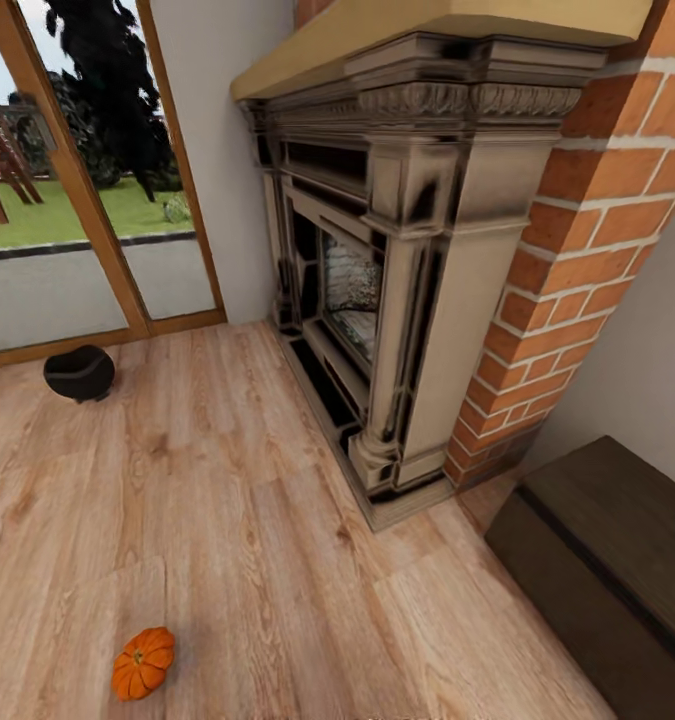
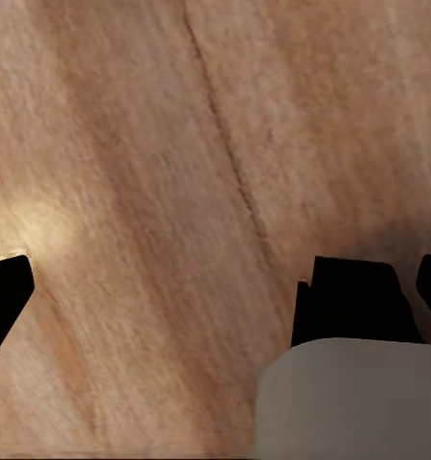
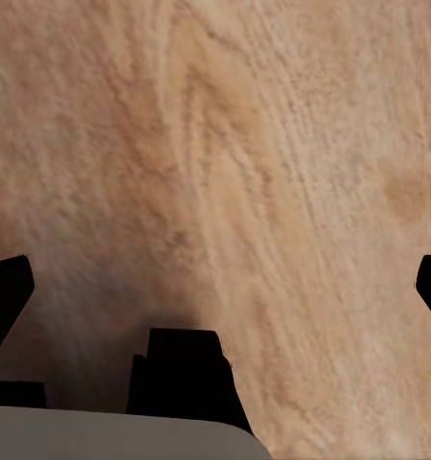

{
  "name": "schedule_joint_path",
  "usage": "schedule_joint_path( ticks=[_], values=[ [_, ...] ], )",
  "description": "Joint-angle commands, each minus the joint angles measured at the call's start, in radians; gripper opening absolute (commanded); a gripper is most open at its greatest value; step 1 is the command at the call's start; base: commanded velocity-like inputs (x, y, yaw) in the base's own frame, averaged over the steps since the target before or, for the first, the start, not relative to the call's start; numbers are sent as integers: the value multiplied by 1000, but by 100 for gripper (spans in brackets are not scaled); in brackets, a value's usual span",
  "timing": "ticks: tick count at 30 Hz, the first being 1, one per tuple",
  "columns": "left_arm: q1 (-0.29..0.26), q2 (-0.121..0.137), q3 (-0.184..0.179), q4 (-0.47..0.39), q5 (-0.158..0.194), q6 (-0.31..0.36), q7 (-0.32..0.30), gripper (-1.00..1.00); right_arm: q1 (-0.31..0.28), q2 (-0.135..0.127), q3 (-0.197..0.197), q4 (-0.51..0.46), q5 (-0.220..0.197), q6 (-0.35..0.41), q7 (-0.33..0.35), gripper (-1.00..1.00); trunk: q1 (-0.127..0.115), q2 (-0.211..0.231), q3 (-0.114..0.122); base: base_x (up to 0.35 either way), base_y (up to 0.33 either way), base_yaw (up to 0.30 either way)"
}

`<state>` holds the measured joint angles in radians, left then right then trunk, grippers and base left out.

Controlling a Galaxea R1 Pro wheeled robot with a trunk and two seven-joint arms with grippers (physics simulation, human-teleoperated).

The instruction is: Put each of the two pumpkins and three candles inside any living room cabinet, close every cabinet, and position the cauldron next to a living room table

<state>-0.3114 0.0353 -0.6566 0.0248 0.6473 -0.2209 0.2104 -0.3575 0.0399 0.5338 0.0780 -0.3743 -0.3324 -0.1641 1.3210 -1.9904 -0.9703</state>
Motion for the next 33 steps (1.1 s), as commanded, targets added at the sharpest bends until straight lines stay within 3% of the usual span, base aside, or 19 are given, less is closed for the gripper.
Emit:
schedule_joint_path(
  ticks=[1, 33],
  values=[
    [0, 0, 0, 0, 0, 0, 0, 100, 0, 0, 0, 0, 0, 0, 0, 100, 0, 0, 0, -100, 0, 286],
    [0, -1, 0, 1, 0, 1, 0, 100, 0, 1, 0, 0, -2, 0, 0, 100, 0, 0, 0, -6, 0, 286]
  ],
)
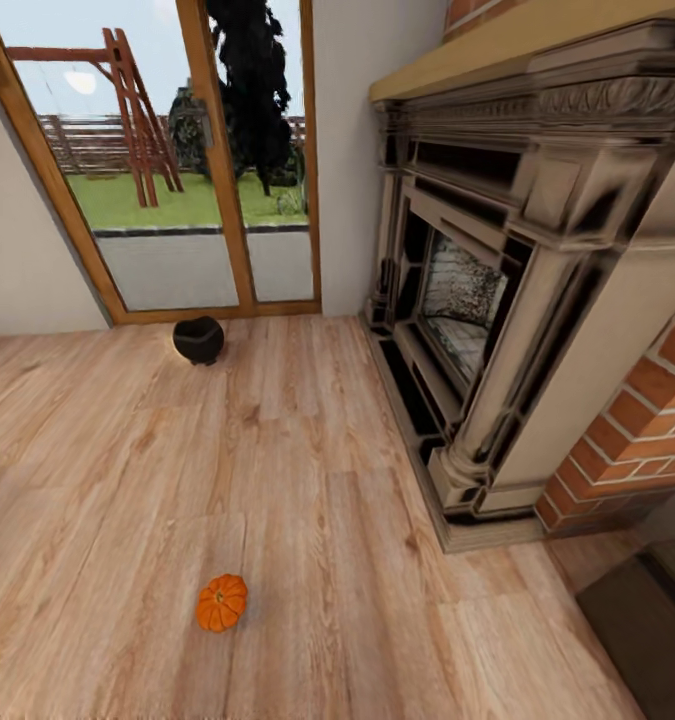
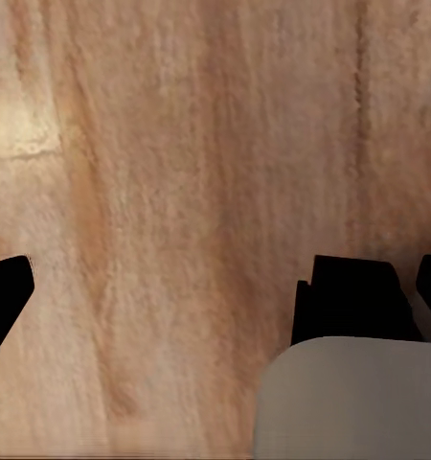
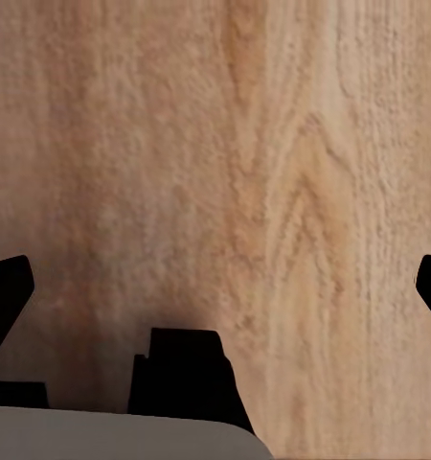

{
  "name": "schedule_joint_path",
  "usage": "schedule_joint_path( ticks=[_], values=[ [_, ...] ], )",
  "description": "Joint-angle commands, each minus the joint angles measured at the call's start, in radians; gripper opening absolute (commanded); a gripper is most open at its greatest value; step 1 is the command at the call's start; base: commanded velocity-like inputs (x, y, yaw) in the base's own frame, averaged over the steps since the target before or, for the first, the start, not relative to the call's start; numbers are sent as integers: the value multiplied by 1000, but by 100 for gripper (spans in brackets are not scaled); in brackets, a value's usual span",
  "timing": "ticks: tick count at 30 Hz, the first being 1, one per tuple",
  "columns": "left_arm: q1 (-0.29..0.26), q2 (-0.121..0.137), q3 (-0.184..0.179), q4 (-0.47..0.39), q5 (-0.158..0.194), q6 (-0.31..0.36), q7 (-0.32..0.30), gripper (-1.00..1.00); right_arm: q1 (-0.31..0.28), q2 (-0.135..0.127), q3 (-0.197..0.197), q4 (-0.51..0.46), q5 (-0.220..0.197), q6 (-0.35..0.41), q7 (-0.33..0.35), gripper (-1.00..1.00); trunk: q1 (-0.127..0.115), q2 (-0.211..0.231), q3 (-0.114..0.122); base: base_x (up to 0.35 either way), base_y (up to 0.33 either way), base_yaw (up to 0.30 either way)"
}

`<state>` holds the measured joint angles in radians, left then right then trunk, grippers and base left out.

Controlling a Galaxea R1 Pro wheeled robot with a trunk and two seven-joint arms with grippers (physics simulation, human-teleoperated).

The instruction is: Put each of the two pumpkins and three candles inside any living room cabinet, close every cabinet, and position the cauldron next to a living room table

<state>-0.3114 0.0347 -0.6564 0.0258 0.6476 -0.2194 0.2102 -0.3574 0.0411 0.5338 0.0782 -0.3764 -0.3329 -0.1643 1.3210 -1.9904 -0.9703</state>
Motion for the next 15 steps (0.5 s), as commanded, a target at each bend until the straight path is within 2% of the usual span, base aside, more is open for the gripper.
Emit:
schedule_joint_path(
  ticks=[1, 15],
  values=[
    [0, 0, 0, 0, 0, 0, 0, 100, 0, 0, 0, 0, 0, 0, 0, 100, 0, 0, 0, 0, 0, 286],
    [0, 1, 0, 0, 0, 0, 0, 100, 0, 0, 0, 0, -2, 4, 0, 100, 0, 0, 0, 0, 0, 286]
  ],
)
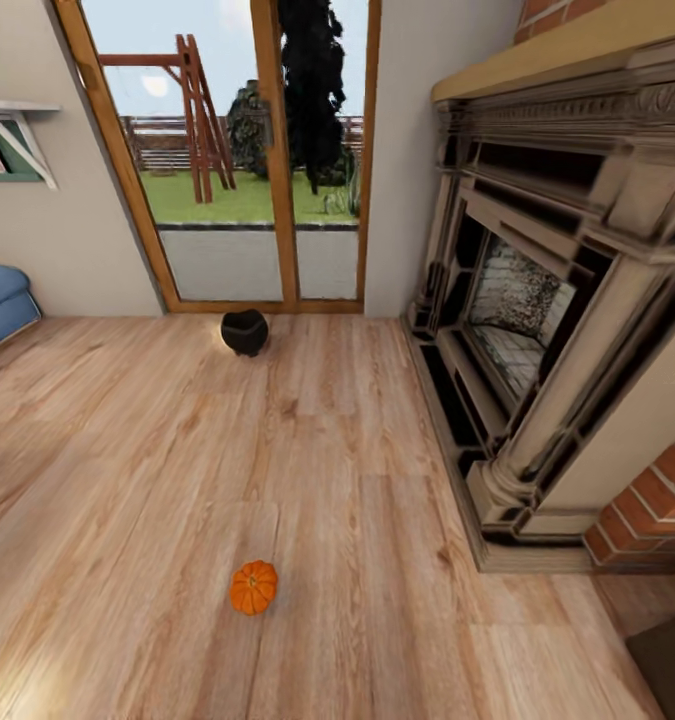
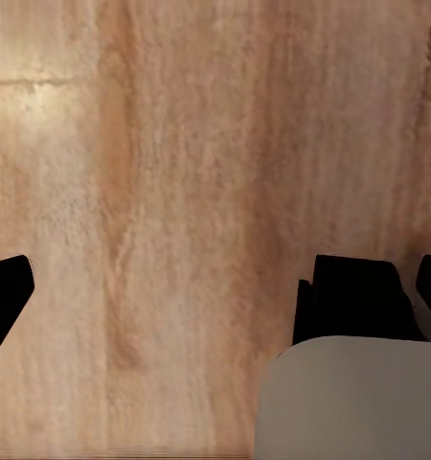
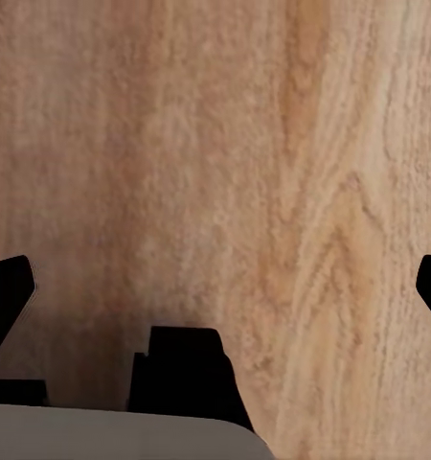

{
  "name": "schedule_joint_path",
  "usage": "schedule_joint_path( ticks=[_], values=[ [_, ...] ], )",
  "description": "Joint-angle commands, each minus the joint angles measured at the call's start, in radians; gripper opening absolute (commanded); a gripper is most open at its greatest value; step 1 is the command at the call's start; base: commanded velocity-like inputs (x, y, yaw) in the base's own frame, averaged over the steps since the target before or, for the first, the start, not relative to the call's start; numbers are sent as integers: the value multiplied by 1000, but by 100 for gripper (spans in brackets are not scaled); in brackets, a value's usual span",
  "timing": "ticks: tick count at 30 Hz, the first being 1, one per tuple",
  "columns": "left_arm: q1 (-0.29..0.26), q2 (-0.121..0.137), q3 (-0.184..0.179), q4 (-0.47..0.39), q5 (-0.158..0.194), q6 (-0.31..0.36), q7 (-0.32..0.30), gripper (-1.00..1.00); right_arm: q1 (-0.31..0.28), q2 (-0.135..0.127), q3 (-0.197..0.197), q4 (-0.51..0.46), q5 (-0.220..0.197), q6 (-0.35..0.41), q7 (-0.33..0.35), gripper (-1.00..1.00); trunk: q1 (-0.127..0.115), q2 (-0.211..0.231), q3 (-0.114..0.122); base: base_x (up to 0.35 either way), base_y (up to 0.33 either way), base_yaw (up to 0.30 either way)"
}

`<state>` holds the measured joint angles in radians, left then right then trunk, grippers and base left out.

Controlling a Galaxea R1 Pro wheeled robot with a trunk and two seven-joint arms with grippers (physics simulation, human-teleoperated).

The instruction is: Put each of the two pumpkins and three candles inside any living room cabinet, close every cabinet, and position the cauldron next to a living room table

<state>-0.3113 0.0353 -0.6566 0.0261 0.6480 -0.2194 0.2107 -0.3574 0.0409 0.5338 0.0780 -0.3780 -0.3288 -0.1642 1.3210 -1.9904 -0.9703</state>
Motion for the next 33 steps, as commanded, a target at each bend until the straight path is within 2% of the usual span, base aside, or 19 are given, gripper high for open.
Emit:
schedule_joint_path(
  ticks=[1, 13, 33],
  values=[
    [0, 0, 0, 0, 0, 0, 0, 100, 0, 0, 0, 0, 0, 0, 0, 100, 0, 0, 0, 0, 0, 286],
    [0, 0, 0, 0, 0, 0, 0, 100, 0, 1, 0, 0, 2, -3, 0, 100, 0, 0, 1, 0, 0, 284],
    [0, 0, 0, 0, 0, 0, 0, 100, 0, 1, 0, 0, 4, -4, 0, 100, 0, 0, 23, 0, 0, 224]
  ],
)
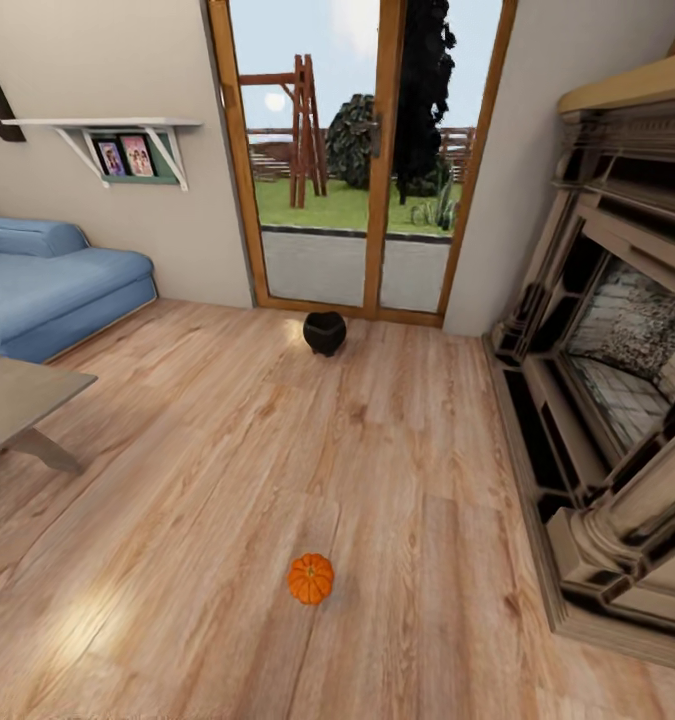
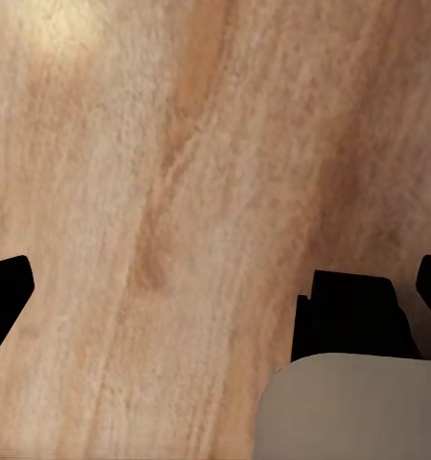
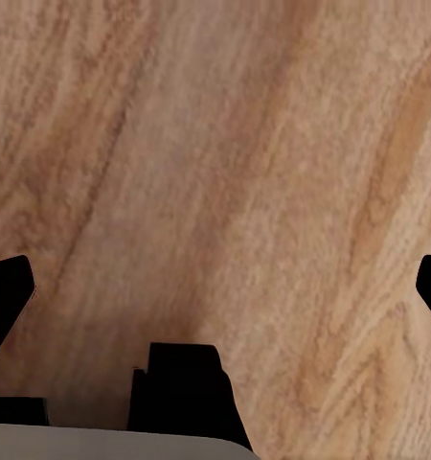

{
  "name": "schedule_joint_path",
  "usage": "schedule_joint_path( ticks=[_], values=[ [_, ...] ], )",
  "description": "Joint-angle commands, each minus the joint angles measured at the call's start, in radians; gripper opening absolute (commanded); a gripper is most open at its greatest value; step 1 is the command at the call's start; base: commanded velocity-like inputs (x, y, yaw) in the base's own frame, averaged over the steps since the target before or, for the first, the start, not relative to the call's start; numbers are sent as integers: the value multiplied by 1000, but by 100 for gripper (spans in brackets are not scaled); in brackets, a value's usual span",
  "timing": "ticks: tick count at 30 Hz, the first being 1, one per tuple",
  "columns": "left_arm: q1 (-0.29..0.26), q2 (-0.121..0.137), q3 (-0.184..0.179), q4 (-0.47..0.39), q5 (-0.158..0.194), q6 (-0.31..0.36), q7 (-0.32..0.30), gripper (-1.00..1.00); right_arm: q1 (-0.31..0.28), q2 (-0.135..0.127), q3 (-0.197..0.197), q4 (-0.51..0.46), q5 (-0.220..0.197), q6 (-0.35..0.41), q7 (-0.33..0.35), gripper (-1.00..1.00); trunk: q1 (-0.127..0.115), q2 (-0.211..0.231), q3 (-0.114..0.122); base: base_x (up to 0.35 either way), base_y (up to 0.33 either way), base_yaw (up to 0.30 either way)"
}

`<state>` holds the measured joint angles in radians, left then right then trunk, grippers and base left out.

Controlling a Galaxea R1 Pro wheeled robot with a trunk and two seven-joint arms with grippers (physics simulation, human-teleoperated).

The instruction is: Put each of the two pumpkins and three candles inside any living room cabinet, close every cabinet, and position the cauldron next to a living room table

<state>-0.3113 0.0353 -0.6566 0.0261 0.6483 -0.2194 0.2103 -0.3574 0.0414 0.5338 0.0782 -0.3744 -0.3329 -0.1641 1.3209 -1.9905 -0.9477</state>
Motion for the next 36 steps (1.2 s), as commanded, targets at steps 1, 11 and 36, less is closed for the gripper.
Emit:
schedule_joint_path(
  ticks=[1, 11, 36],
  values=[
    [0, 0, 0, 0, 0, 0, 0, 100, 0, 0, 0, 0, 0, 0, 0, 100, 0, 0, 1, 0, 0, 211],
    [0, 0, 0, 0, 0, 0, 0, 100, 0, 0, 0, 0, 0, 0, 0, 100, 0, 0, 13, 0, 0, 210],
    [1, 0, 0, 0, 1, 0, 0, 100, 0, -2, 0, 0, -1, 2, 0, 100, 0, 0, 33, -144, 0, 151]
  ],
)
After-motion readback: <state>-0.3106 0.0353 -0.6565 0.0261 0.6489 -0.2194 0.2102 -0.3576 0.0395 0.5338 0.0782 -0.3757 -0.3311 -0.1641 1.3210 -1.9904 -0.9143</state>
